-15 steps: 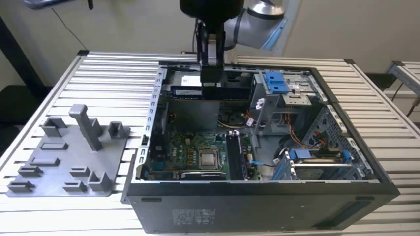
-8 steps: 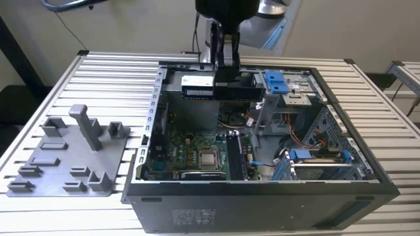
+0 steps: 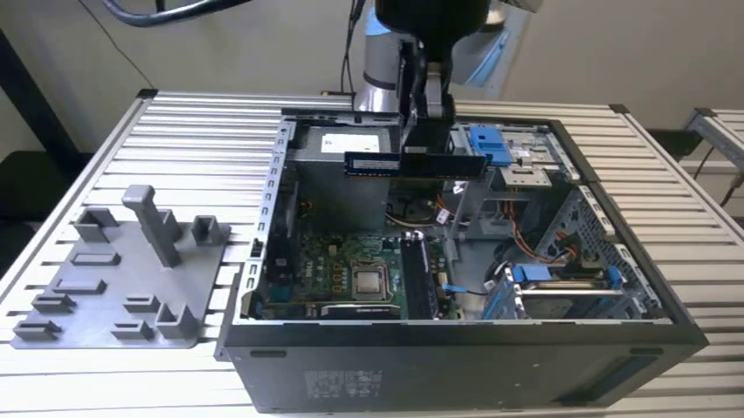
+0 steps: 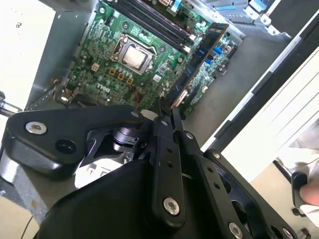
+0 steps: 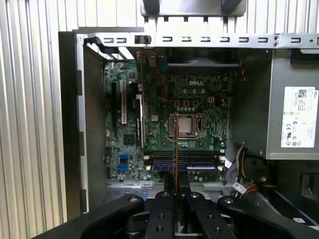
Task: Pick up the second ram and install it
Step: 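Pick up the second ram and move it above second insertion slot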
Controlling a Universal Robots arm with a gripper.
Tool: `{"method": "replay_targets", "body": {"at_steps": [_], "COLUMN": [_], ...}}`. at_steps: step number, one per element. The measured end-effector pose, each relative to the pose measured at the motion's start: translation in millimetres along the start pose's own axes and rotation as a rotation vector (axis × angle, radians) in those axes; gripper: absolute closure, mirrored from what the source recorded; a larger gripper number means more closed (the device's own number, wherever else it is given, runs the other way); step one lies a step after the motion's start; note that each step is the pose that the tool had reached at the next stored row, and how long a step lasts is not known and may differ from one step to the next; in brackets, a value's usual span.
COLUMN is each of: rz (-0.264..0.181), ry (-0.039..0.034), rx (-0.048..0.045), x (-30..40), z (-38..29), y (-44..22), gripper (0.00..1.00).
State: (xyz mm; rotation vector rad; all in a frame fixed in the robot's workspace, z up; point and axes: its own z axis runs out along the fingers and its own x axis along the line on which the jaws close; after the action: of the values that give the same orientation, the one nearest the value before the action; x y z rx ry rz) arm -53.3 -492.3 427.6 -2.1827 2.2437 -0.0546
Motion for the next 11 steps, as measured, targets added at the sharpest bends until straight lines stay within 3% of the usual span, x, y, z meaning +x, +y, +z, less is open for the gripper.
{"method": "replay_targets", "body": {"at_steps": [11], "rz": [0.0], "ry": [-0.0001], "rx": [0.0001], "x": [-0.7], "z": [0.9], "y": [-25.6], "gripper": [0.86]}}
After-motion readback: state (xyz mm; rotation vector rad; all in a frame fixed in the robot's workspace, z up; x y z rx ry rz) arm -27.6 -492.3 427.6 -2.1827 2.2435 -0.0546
